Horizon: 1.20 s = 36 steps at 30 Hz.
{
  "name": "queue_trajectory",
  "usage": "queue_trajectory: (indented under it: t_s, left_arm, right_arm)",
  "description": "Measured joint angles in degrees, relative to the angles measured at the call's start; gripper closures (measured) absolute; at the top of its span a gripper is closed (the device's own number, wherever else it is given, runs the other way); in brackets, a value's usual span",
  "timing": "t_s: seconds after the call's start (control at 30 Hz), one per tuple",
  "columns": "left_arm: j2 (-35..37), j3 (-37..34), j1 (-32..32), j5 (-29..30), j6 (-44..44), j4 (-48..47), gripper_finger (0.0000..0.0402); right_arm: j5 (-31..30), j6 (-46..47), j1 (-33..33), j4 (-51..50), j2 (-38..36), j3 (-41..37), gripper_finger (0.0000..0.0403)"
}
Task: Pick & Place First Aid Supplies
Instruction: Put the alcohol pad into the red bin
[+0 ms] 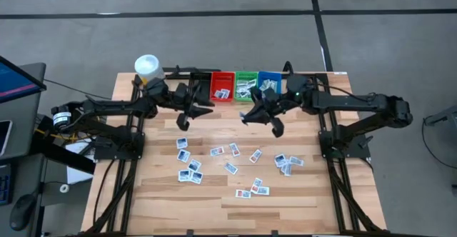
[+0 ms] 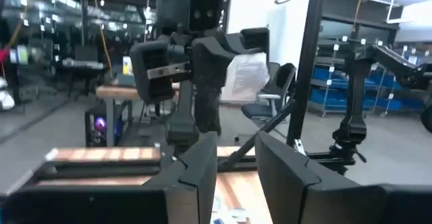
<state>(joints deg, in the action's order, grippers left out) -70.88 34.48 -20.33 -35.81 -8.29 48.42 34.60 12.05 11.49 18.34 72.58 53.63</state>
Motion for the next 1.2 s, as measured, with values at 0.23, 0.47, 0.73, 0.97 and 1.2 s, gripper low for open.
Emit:
queue_trajectory:
  t_s: [0.23, 0.47, 0.73, 0.97, 1.2]
  left_arm:
    - [-1.9, 4.4, 0.4, -0.1, 2.1, 0.2, 0.0300]
    - [-7.3, 9.3, 1.7, -3.9, 2.0, 0.1, 0.0300]
    - [-9.1, 10.6, 3.1, -7.3, 0.5, 0.9, 0.0300]
    - [-9.1, 10.6, 4.3, -7.9, 0.3, 1.0, 0.0300]
    - [-9.1, 10.6, 4.6, -9.1, -0.9, 1.0, 0.0300]
  right_arm:
    - [6.3, 2.9, 0.3, 9.7, 3.0, 0.8, 0.0403]
    - [12.5, 4.5, -0.4, 11.0, 10.4, 5.2, 0.0403]
    - [16.8, 4.3, -0.2, 11.1, 16.6, 10.8, 0.0403]
    - [18.1, 4.4, 1.6, 10.8, 18.8, 12.6, 0.0403]
    - [18.1, 4.1, 3.4, 10.9, 18.5, 12.7, 0.0403]
